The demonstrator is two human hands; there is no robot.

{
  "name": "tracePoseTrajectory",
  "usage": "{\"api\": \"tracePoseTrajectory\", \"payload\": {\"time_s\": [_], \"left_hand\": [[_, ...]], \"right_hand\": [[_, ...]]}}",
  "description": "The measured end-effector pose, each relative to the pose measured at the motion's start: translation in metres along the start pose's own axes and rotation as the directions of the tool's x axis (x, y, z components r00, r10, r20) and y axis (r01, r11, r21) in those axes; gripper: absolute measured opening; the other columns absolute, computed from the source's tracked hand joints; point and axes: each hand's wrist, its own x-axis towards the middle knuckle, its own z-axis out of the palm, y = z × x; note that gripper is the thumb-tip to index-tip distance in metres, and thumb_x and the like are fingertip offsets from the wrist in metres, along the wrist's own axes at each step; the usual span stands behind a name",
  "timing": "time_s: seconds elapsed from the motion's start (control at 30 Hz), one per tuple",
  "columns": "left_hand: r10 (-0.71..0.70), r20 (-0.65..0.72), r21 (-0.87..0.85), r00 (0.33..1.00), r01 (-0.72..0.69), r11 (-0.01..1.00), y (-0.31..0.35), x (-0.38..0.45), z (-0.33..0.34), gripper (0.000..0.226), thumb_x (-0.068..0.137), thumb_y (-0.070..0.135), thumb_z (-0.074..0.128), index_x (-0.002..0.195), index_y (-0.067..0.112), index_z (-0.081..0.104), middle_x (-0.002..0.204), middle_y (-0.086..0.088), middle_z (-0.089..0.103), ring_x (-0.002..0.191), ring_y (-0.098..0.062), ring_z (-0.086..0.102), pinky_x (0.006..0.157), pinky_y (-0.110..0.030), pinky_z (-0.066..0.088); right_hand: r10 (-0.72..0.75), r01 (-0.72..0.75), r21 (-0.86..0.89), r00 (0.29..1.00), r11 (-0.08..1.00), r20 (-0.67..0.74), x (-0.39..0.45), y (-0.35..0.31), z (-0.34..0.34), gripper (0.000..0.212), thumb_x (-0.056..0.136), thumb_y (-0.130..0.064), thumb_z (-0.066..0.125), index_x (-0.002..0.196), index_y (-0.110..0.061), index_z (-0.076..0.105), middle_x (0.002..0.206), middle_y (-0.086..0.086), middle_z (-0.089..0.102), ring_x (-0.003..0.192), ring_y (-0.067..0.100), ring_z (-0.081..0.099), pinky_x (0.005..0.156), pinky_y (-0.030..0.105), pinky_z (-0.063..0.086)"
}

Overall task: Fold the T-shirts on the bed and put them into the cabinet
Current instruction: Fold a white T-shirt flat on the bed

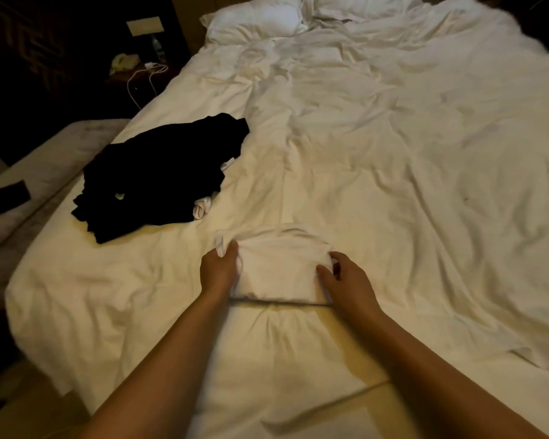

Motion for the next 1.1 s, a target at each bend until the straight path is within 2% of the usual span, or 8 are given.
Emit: {"api": "tracePoseTrajectory", "payload": {"time_s": [0.17, 0.27, 0.47, 0.57, 0.63, 0.77, 0.93, 1.1], "left_hand": [[0.060, -0.024, 0.203, 0.998, -0.053, 0.978, -0.003, 0.015, -0.017, 0.048, 0.097, 0.047, 0.056, 0.114, 0.004, 0.068, 0.113, -0.018, 0.069, 0.106, -0.038, 0.063, 0.092, -0.040, 0.050], [0.061, -0.012, 0.327, 0.998, -0.054, 0.943, -0.015, 0.029, -0.017, 0.056, 0.094, 0.055, 0.054, 0.121, 0.007, 0.065, 0.120, -0.019, 0.064, 0.111, -0.039, 0.058, 0.096, -0.042, 0.047], [-0.219, 0.159, 0.148, 0.963, 0.196, 0.969, -0.015, 0.041, -0.021, 0.082, 0.086, 0.052, 0.072, 0.140, -0.003, 0.046, 0.134, -0.018, 0.057, 0.117, -0.036, 0.059, 0.085, -0.032, 0.046], [-0.299, 0.274, 0.100, 0.914, 0.282, 0.954, -0.014, 0.051, -0.025, 0.086, 0.077, 0.052, 0.081, 0.136, -0.001, 0.051, 0.130, -0.017, 0.061, 0.102, -0.031, 0.063, 0.078, -0.033, 0.049], [-0.299, 0.323, 0.064, 0.898, 0.294, 0.954, -0.013, 0.052, -0.026, 0.081, 0.072, 0.052, 0.085, 0.130, 0.002, 0.056, 0.119, -0.014, 0.067, 0.093, -0.028, 0.066, 0.070, -0.032, 0.052], [-0.270, 0.347, -0.049, 0.898, 0.305, 0.951, -0.019, 0.050, -0.025, 0.080, 0.065, 0.045, 0.089, 0.127, 0.002, 0.061, 0.108, -0.013, 0.073, 0.090, -0.029, 0.073, 0.075, -0.036, 0.060], [-0.228, 0.413, -0.186, 0.882, 0.326, 0.927, -0.012, 0.026, -0.007, 0.056, 0.082, 0.029, 0.081, 0.126, 0.000, 0.062, 0.106, -0.017, 0.074, 0.093, -0.034, 0.072, 0.078, -0.040, 0.059], [-0.137, 0.432, -0.264, 0.891, 0.271, 0.926, 0.009, -0.011, 0.043, 0.061, 0.085, 0.044, 0.077, 0.129, 0.006, 0.060, 0.112, -0.013, 0.072, 0.094, -0.030, 0.072, 0.075, -0.036, 0.060]], "right_hand": [[0.084, -0.086, -0.030, 0.996, 0.996, -0.040, 0.006, -0.007, 0.009, 0.047, 0.096, -0.037, 0.059, 0.137, -0.015, 0.051, 0.102, -0.007, 0.057, 0.091, 0.015, 0.055, 0.080, 0.030, 0.043], [0.135, -0.134, 0.005, 0.989, 0.991, -0.054, 0.010, -0.008, 0.015, 0.047, 0.094, -0.039, 0.061, 0.133, -0.014, 0.054, 0.106, -0.004, 0.060, 0.094, 0.014, 0.055, 0.080, 0.028, 0.041], [0.228, -0.227, 0.032, 0.973, 0.973, -0.039, 0.022, -0.009, 0.018, 0.035, 0.093, -0.045, 0.059, 0.108, -0.013, 0.062, 0.099, -0.002, 0.065, 0.092, 0.020, 0.062, 0.074, 0.032, 0.045], [0.232, -0.231, 0.052, 0.973, 0.972, -0.016, 0.024, -0.010, 0.016, 0.033, 0.092, -0.044, 0.060, 0.104, -0.014, 0.062, 0.095, -0.002, 0.065, 0.087, 0.019, 0.062, 0.071, 0.032, 0.044], [0.234, -0.234, 0.079, 0.972, 0.969, 0.007, 0.025, -0.009, 0.015, 0.025, 0.090, -0.041, 0.063, 0.095, -0.016, 0.061, 0.088, -0.003, 0.064, 0.081, 0.019, 0.061, 0.069, 0.031, 0.044], [0.235, -0.238, 0.129, 0.971, 0.963, 0.045, 0.027, -0.010, 0.007, 0.029, 0.085, -0.028, 0.066, 0.067, -0.012, 0.050, 0.061, 0.002, 0.050, 0.059, 0.022, 0.049, 0.058, 0.032, 0.039], [0.204, -0.202, 0.191, 0.979, 0.961, 0.008, 0.024, -0.001, -0.018, 0.023, 0.088, -0.024, 0.063, 0.086, -0.001, 0.060, 0.076, 0.005, 0.061, 0.069, 0.021, 0.055, 0.063, 0.034, 0.043], [0.225, -0.198, 0.254, 0.971, 0.947, -0.082, 0.025, 0.024, -0.073, 0.016, 0.087, -0.019, 0.062, 0.088, -0.003, 0.061, 0.076, 0.004, 0.061, 0.067, 0.021, 0.054, 0.061, 0.033, 0.042]]}}
